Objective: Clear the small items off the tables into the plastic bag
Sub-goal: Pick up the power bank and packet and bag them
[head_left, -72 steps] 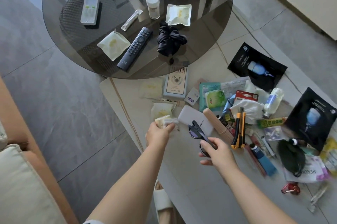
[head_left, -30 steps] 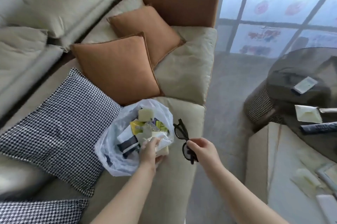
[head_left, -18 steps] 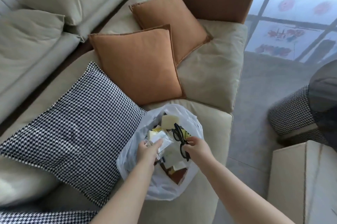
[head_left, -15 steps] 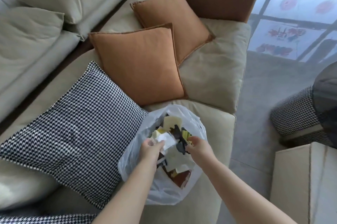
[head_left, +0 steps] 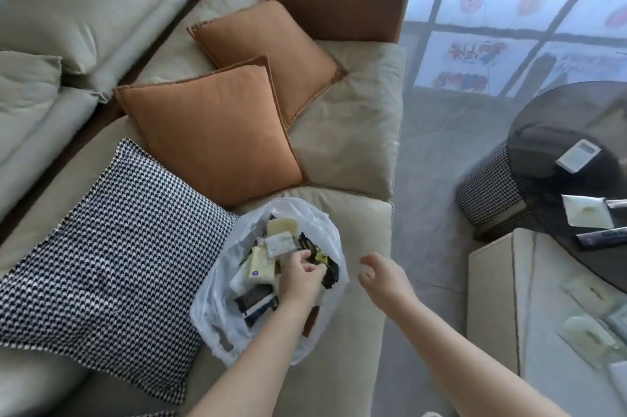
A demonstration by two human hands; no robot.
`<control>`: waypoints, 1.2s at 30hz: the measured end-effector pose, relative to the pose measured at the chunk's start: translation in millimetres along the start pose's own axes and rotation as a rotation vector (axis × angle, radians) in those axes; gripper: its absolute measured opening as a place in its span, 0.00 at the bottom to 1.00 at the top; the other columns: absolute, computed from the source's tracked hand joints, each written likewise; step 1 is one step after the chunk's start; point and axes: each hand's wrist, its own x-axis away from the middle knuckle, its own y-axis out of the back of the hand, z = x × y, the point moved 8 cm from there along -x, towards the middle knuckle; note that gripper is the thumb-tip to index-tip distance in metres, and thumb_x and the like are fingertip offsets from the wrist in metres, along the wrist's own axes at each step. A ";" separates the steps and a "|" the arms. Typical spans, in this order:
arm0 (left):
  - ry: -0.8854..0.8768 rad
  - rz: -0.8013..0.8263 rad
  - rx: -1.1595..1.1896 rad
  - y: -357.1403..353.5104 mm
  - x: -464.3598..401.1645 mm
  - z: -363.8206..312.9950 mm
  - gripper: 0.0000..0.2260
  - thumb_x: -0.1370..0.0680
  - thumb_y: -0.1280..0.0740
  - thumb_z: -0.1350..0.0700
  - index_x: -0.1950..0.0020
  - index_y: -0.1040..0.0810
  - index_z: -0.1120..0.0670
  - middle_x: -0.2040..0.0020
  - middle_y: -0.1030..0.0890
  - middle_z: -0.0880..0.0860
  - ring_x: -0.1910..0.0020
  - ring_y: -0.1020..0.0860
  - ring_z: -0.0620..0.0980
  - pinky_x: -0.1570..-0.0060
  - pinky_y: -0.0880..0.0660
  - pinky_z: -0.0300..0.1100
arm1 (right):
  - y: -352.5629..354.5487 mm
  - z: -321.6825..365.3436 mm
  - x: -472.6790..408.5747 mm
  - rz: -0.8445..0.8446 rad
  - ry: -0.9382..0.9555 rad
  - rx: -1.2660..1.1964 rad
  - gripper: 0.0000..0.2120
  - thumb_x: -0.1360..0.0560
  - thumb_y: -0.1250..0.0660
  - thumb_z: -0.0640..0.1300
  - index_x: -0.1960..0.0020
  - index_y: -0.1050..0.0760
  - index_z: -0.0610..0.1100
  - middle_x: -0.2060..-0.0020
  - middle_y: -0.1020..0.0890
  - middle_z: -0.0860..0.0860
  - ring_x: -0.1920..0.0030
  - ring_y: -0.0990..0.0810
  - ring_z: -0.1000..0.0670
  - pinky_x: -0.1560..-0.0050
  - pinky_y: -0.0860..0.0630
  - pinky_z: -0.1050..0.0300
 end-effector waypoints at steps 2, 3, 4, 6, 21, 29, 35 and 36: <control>-0.028 0.071 -0.040 -30.9 12.4 -13.8 0.15 0.25 0.33 0.56 0.39 0.26 0.53 0.54 0.19 0.52 0.54 0.21 0.50 0.56 0.26 0.40 | 18.2 -22.0 7.4 -0.021 -0.021 0.045 0.18 0.23 0.40 0.44 0.34 0.29 0.47 0.38 0.26 0.49 0.38 0.27 0.49 0.44 0.30 0.58; -0.048 0.112 -0.071 -48.9 18.9 -20.5 0.14 0.25 0.34 0.56 0.39 0.25 0.55 0.51 0.19 0.53 0.52 0.20 0.52 0.52 0.25 0.42 | 28.5 -34.8 10.3 -0.034 -0.034 0.059 0.18 0.24 0.40 0.44 0.34 0.29 0.48 0.38 0.26 0.49 0.37 0.28 0.48 0.41 0.30 0.58; -0.076 0.150 -0.125 -67.2 25.2 -26.5 0.15 0.25 0.34 0.55 0.39 0.25 0.55 0.49 0.19 0.54 0.50 0.20 0.53 0.47 0.25 0.43 | 38.7 -47.8 13.1 -0.046 -0.046 0.069 0.18 0.24 0.40 0.45 0.34 0.29 0.47 0.38 0.26 0.48 0.36 0.28 0.48 0.39 0.31 0.57; -0.140 0.201 -0.279 -101.0 39.0 -36.6 0.15 0.24 0.34 0.51 0.39 0.24 0.53 0.48 0.20 0.51 0.48 0.21 0.51 0.46 0.26 0.40 | 57.5 -76.4 17.5 -0.067 -0.065 0.080 0.18 0.23 0.40 0.45 0.34 0.29 0.47 0.37 0.25 0.47 0.35 0.29 0.47 0.36 0.32 0.55; -0.360 0.438 -0.851 -362.3 131.8 -79.1 0.13 0.24 0.37 0.44 0.43 0.23 0.46 0.48 0.19 0.44 0.47 0.23 0.45 0.52 0.29 0.38 | 172.3 -376.6 75.3 -0.174 -0.434 -0.154 0.16 0.22 0.41 0.45 0.36 0.28 0.45 0.38 0.24 0.46 0.36 0.28 0.45 0.36 0.30 0.51; -0.446 0.551 -1.007 -478.4 164.3 -83.0 0.12 0.23 0.38 0.44 0.43 0.23 0.47 0.46 0.20 0.46 0.46 0.23 0.46 0.52 0.28 0.39 | 201.9 -502.8 107.3 -0.263 -0.606 -0.297 0.16 0.23 0.39 0.44 0.36 0.28 0.44 0.38 0.24 0.45 0.36 0.27 0.45 0.37 0.30 0.51; -0.446 0.609 -1.041 -543.8 163.7 -72.5 0.15 0.24 0.37 0.45 0.41 0.23 0.49 0.44 0.20 0.47 0.44 0.23 0.47 0.50 0.29 0.40 | 195.8 -562.3 113.1 -0.319 -0.703 -0.386 0.18 0.24 0.37 0.43 0.34 0.30 0.45 0.37 0.24 0.47 0.37 0.27 0.46 0.38 0.28 0.52; -0.440 0.614 -1.049 -554.8 160.7 -69.5 0.15 0.24 0.38 0.46 0.40 0.24 0.49 0.44 0.20 0.48 0.44 0.23 0.47 0.49 0.28 0.40 | 192.2 -569.2 110.0 -0.317 -0.708 -0.400 0.19 0.24 0.37 0.44 0.34 0.31 0.45 0.36 0.25 0.48 0.36 0.27 0.47 0.38 0.28 0.52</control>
